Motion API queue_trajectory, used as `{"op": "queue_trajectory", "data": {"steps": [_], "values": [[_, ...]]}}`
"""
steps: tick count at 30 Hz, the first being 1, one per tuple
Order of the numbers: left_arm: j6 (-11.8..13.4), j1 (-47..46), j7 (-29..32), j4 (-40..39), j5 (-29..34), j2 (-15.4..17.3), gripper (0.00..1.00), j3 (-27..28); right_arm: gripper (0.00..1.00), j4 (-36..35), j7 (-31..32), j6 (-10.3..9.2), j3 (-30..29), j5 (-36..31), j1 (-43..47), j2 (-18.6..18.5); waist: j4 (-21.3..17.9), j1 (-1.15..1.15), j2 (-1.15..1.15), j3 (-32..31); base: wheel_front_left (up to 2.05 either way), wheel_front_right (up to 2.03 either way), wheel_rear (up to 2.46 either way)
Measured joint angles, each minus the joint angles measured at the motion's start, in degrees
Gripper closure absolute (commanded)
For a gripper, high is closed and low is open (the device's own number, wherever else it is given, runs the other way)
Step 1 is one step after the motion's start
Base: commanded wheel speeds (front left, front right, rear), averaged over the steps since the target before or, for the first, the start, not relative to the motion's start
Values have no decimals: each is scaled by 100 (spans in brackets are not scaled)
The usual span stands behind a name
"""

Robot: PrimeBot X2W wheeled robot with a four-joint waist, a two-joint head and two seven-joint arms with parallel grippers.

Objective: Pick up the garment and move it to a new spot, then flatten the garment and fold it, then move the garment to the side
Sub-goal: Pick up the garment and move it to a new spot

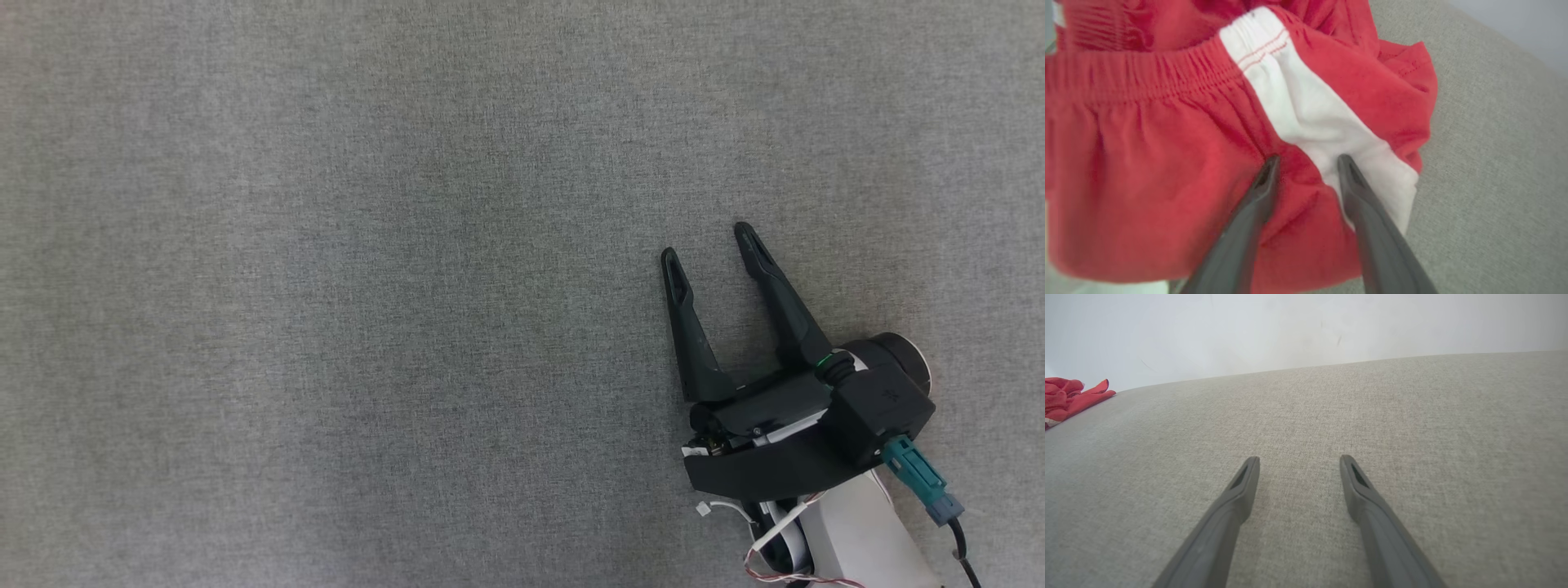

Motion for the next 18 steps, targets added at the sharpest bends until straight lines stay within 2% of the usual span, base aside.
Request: {"op": "queue_trajectory", "data": {"steps": [1, 8, 18], "values": [[7, 54, -8, -40, 48, 23, 100, -8, 0, 16, -1, 0, -2, 1, -3, -1, 0, 0, 0, -19, 0, 0, 0], [-11, 112, -27, -281, 42, 41, 100, -55, 0, 196, 10, -3, -75, 58, 26, -36, 40, 1, 1, -252, 0, 0, 0], [-359, -55, -482, -212, -45, -9, 100, -259, 0, 444, 56, -15, -175, 177, 439, -99, 155, 2, 2, -978, 0, 0, 0]]}}
